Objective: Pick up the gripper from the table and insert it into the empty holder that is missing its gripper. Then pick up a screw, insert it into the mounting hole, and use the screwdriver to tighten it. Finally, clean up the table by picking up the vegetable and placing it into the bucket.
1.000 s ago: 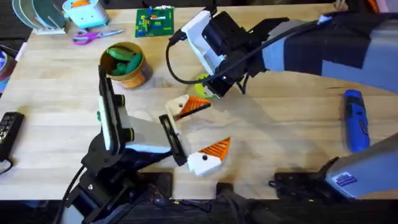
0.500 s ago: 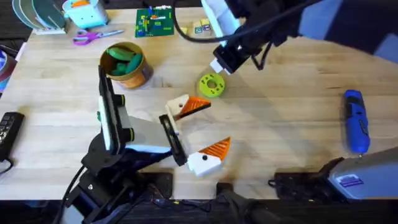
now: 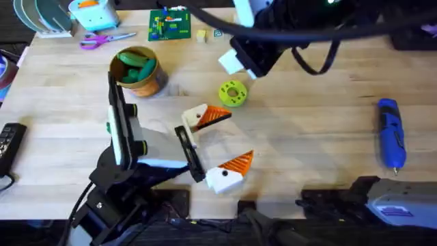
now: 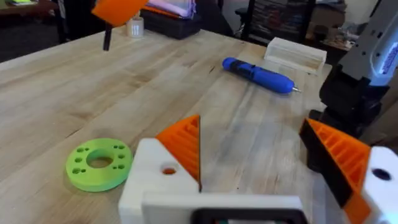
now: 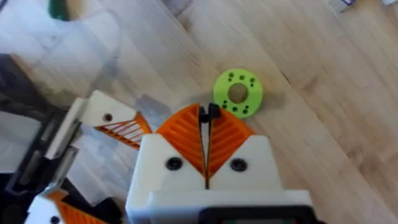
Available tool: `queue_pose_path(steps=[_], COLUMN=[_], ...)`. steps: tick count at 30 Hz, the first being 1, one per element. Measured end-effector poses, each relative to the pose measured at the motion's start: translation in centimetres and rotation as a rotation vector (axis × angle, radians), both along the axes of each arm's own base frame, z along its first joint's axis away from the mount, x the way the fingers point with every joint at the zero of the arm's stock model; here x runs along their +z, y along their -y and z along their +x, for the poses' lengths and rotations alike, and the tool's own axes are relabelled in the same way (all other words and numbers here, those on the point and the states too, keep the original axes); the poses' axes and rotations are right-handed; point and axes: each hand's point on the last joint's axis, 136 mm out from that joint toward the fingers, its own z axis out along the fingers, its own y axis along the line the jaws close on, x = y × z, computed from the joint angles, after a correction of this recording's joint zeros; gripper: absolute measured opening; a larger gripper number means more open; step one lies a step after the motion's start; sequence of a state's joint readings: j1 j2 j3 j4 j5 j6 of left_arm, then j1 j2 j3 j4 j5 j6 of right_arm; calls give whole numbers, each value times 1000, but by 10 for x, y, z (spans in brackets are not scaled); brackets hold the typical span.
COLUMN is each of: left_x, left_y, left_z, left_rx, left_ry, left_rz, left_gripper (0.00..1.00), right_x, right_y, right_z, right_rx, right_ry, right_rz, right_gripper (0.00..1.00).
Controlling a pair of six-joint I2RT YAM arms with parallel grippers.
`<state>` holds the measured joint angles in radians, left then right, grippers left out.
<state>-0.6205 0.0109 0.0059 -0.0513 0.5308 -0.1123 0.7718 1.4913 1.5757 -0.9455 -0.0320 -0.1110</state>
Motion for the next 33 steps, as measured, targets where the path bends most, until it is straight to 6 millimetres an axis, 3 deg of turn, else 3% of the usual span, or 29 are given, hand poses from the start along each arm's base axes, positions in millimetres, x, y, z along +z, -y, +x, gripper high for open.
queue_pose_path(steps=[8, 13, 26, 33], left_x=[0, 0, 0, 0], left_y=[0, 0, 0, 0], left_z=[0, 0, 0, 0], left_rx=[0, 0, 0, 0], left_ry=[0, 0, -1, -2], left_rz=[0, 0, 0, 0], left_gripper=[999, 999, 999, 999], right_x=[-2, -6, -32, -32], right_y=[-39, -45, -60, -60], right_z=[-51, -70, -84, -83], right_rx=[97, 109, 120, 115], right_ry=[-80, -125, -220, -219], right_rz=[43, 32, -6, -8], right_gripper=[7, 7, 7, 7])
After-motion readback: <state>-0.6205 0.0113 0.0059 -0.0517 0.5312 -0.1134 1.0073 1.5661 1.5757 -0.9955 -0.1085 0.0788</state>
